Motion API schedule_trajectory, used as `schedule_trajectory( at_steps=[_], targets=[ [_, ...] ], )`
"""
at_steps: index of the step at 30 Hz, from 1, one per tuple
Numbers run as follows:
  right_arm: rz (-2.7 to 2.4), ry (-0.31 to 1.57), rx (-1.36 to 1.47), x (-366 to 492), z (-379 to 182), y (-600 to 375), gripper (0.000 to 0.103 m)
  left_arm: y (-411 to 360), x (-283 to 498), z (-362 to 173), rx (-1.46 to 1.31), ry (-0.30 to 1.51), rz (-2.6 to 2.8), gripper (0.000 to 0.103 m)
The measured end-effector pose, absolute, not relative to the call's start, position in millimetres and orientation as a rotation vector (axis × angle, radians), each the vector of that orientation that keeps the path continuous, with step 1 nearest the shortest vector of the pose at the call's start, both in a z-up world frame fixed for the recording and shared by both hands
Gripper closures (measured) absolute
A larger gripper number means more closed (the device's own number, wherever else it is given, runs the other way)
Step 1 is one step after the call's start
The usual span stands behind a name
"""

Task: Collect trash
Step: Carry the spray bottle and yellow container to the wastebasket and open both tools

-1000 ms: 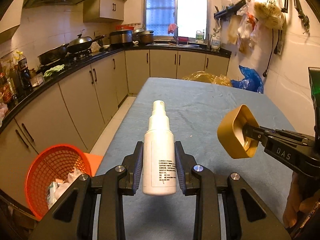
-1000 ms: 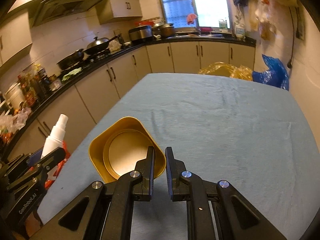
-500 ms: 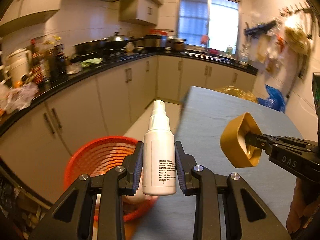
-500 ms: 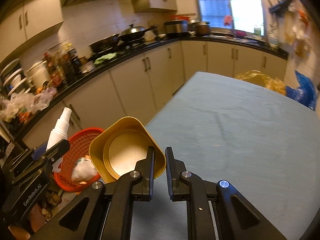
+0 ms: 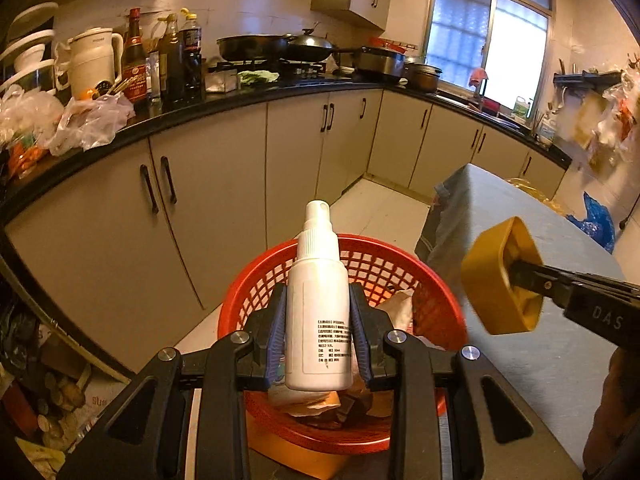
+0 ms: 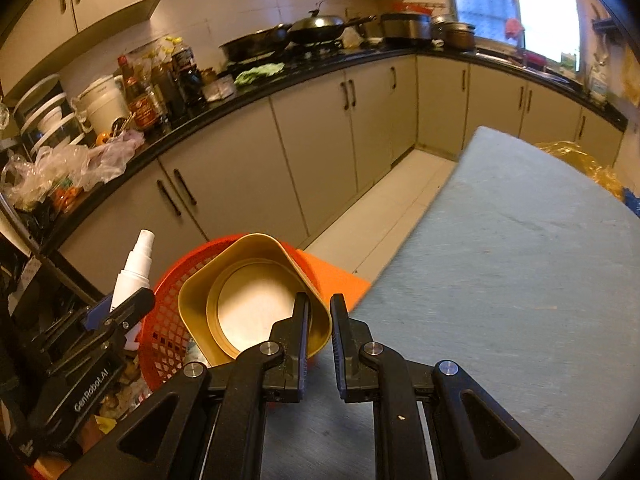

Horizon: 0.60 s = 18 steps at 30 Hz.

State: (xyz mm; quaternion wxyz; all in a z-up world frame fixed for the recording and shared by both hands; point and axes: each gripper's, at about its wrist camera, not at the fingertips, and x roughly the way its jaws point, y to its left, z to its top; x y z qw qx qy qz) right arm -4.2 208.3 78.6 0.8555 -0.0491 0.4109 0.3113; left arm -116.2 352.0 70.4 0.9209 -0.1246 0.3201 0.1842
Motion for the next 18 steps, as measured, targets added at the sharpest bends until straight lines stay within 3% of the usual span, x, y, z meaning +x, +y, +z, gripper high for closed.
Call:
schedule_trajectory(
  at_steps=[18],
  targets=[
    [0.663,0.905,-0.133,11.9,58.9,236.3,0.088,359.9,-108.8,51.9,-0.259,0.692,0.385,0.074]
  ],
)
